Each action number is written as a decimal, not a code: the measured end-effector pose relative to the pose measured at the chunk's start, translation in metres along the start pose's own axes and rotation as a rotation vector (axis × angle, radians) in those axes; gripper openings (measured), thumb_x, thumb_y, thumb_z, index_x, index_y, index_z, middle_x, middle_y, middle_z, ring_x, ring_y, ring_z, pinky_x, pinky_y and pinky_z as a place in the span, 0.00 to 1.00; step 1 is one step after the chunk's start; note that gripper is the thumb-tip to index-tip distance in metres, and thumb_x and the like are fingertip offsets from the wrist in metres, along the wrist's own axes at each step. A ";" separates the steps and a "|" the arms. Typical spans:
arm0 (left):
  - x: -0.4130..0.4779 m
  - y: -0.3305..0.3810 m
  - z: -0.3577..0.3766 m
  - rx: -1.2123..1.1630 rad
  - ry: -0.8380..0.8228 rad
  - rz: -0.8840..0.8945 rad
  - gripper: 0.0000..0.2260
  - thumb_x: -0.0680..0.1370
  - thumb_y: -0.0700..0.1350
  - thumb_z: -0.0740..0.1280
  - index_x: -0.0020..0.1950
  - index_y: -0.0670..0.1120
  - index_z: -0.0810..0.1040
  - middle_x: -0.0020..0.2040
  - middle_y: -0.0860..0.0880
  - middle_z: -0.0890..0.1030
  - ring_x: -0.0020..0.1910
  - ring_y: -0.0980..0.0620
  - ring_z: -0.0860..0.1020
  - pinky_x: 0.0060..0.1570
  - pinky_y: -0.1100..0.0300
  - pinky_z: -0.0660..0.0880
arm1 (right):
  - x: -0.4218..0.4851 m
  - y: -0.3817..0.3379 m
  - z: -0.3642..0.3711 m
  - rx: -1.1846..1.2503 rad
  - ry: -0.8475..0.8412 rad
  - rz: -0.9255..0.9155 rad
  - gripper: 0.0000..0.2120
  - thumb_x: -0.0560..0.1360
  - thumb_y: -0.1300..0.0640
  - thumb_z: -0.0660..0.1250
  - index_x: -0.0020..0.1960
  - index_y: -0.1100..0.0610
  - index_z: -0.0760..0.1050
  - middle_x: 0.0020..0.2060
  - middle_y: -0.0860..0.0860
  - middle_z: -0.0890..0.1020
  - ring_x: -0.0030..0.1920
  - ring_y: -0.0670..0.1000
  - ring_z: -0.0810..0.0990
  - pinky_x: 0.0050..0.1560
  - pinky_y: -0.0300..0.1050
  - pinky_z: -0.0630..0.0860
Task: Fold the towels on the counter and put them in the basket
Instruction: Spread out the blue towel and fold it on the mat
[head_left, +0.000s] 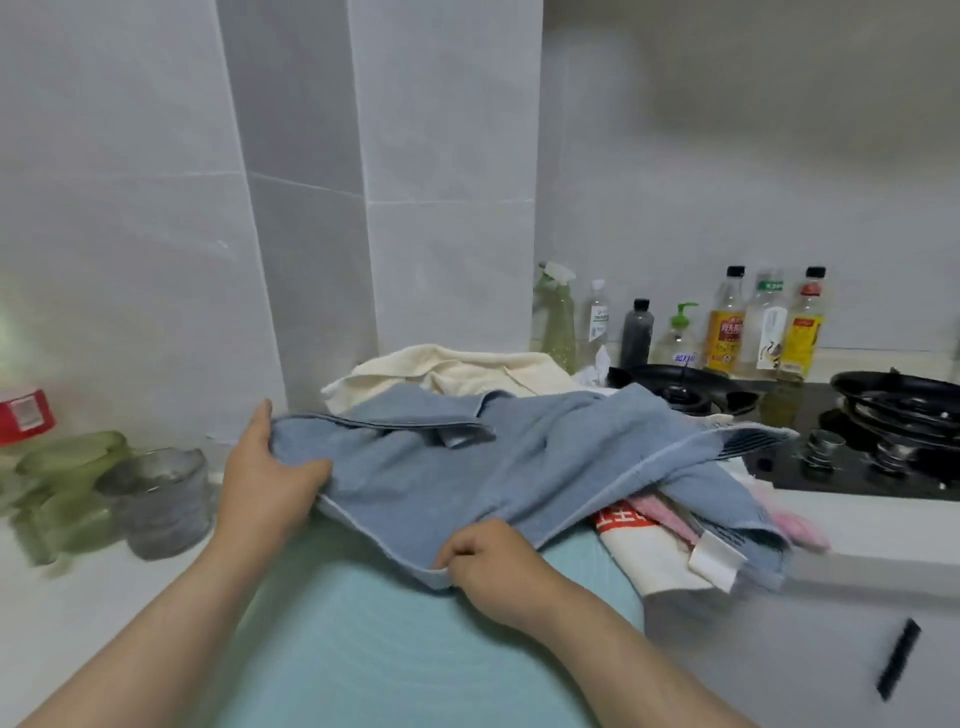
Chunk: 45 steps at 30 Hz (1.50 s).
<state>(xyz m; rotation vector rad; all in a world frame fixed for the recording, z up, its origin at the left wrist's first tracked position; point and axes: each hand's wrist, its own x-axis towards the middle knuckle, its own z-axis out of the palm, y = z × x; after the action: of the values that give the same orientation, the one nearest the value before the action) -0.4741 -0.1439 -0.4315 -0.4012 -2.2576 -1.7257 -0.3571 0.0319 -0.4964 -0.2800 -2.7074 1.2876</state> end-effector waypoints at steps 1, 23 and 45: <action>-0.009 -0.001 -0.010 0.006 0.012 -0.007 0.41 0.65 0.39 0.69 0.77 0.46 0.60 0.73 0.46 0.68 0.69 0.47 0.69 0.68 0.53 0.67 | -0.013 -0.007 0.006 -0.028 -0.016 -0.026 0.11 0.69 0.62 0.58 0.42 0.62 0.80 0.35 0.50 0.82 0.40 0.44 0.76 0.48 0.43 0.76; -0.105 -0.020 0.017 0.094 -0.274 0.049 0.34 0.73 0.39 0.69 0.77 0.49 0.59 0.46 0.53 0.82 0.48 0.47 0.78 0.45 0.55 0.71 | -0.148 0.102 -0.035 0.443 0.734 0.448 0.29 0.60 0.56 0.72 0.61 0.54 0.71 0.54 0.56 0.79 0.51 0.56 0.79 0.54 0.49 0.77; -0.096 -0.029 0.022 0.044 -0.164 0.093 0.16 0.81 0.45 0.59 0.35 0.41 0.74 0.31 0.45 0.76 0.33 0.43 0.74 0.33 0.52 0.70 | -0.147 0.079 -0.068 0.824 0.863 0.289 0.16 0.79 0.51 0.64 0.46 0.65 0.78 0.42 0.63 0.84 0.40 0.56 0.81 0.45 0.53 0.78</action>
<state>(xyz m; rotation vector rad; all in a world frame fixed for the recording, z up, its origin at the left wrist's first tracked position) -0.3970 -0.1352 -0.4987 -0.6495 -2.3432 -1.6478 -0.1918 0.0995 -0.5202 -0.8756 -1.3421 1.6916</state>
